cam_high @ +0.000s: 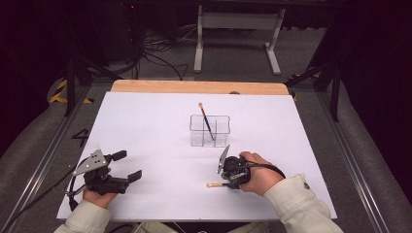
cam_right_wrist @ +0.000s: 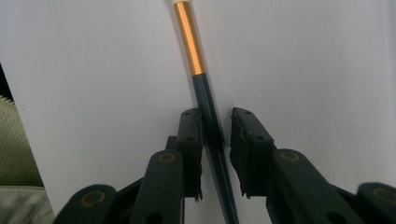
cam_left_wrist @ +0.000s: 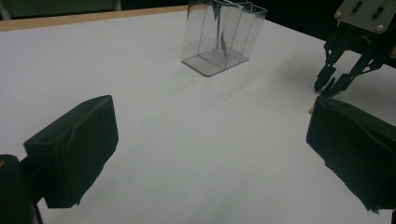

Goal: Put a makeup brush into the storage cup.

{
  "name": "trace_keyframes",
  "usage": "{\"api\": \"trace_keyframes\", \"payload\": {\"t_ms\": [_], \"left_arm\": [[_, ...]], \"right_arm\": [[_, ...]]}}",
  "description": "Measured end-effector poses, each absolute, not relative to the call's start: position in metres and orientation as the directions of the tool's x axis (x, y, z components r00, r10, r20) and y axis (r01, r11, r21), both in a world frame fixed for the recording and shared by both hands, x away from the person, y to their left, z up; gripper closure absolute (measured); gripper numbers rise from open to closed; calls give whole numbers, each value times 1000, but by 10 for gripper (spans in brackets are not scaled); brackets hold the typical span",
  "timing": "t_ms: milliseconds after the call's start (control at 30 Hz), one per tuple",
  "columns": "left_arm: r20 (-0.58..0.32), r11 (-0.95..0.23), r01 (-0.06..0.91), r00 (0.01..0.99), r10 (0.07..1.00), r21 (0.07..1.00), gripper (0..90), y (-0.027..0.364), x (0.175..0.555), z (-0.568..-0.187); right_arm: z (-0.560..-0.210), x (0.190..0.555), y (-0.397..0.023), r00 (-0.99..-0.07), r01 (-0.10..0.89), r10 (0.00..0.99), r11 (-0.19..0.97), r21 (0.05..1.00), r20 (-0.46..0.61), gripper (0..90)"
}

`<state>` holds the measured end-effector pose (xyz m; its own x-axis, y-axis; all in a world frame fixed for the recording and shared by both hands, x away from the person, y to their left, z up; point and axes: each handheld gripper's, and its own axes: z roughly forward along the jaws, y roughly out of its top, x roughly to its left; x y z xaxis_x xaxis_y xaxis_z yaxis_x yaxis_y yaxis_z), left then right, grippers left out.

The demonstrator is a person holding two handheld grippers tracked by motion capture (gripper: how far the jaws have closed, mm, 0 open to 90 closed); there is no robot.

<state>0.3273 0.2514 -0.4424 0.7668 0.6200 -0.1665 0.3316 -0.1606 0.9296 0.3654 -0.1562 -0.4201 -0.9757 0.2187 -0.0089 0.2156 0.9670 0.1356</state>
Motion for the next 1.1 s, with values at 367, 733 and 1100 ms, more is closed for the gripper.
{"api": "trace_keyframes", "payload": {"t_ms": [367,733,1100], "left_arm": [[-169,-160,333,767,619,929,29,251,327,-442],[-166,-159,331,766,621,930,29,251,327,-442],[-167,-160,333,764,623,929,29,251,327,-442]], "right_arm": [[-420,364,-153,-981,191,193,975,115,-7,830],[-419,364,-154,-982,186,189,975,123,-12,832],[-401,362,-158,-979,188,198,966,180,-39,832]]}}
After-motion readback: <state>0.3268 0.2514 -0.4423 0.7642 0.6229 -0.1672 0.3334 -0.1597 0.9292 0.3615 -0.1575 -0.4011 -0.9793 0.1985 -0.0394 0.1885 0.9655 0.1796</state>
